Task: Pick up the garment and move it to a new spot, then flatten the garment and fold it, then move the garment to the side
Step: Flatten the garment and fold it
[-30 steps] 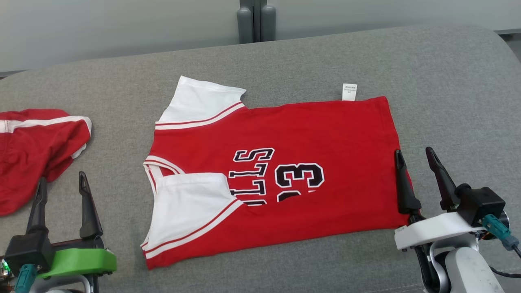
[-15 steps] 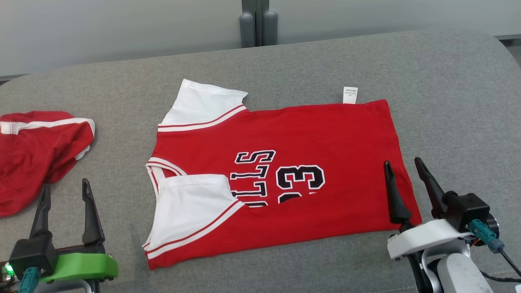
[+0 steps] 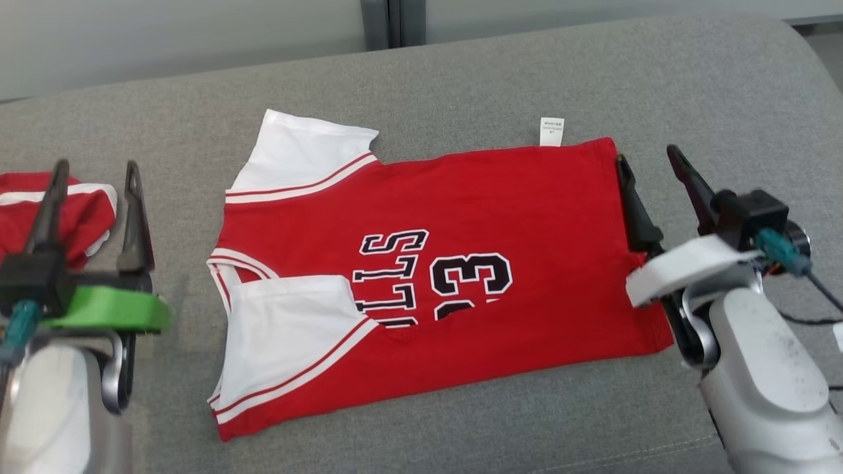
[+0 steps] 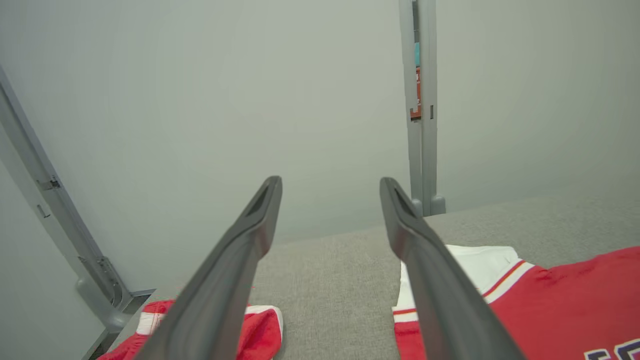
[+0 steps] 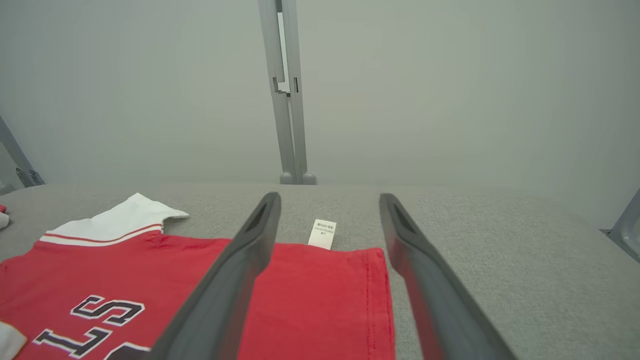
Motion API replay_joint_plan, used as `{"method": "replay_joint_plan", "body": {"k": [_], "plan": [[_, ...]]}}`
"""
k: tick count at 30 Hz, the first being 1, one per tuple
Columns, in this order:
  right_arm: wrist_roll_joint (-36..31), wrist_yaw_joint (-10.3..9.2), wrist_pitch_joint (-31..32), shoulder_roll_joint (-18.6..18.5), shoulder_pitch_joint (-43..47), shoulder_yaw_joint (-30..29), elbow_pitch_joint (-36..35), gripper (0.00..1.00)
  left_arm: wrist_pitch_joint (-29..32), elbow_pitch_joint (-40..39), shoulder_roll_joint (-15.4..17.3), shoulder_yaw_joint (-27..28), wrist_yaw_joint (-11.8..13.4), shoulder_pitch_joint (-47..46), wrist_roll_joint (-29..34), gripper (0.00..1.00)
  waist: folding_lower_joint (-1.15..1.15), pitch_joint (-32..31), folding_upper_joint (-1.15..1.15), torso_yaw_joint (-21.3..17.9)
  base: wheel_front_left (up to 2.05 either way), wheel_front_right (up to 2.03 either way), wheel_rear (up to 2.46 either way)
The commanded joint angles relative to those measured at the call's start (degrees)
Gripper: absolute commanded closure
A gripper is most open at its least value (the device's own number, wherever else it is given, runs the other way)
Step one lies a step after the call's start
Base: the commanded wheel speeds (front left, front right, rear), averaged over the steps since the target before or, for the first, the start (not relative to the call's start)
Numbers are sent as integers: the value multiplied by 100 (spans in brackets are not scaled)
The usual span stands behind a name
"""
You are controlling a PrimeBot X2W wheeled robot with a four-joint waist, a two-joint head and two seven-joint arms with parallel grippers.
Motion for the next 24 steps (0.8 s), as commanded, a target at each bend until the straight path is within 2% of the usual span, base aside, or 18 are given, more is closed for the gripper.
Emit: {"method": "replay_joint_plan", "body": {"k": [1, 7, 10, 14, 18, 24], "plan": [[37, -4, 137, -58, -243, 50, 152, 0, -1, 214, 177, -120, -28, -368, -105, 0, 0, 270, 0, -118, 0, 0, 0], [126, -4, 616, -236, -1366, 295, 737, 0, 762, 1180, 911, -1098, -36, -1998, -1074, 0, 0, 805, 0, -328, 0, 0, 0], [194, -4, 710, -209, -1810, 446, 957, 0, 1142, 1497, 1324, -1613, -34, -2707, -1455, 0, 0, 1111, 0, -463, 0, 0, 0], [305, -4, 661, -145, -2212, 631, 1207, 0, 1590, 1855, 1669, -2280, -34, -3449, -1978, 0, 0, 1475, 0, -621, 0, 0, 0], [406, -4, 567, -81, -2540, 840, 1438, 0, 2011, 2218, 1869, -2967, -34, -4028, -2424, 0, 0, 1793, 0, -768, 0, 0, 0], [561, -4, 448, -15, -2899, 1130, 1700, 0, 2452, 2794, 1977, -3699, -34, -4601, -2947, 0, 0, 2121, 0, -976, 0, 0, 0]]}}
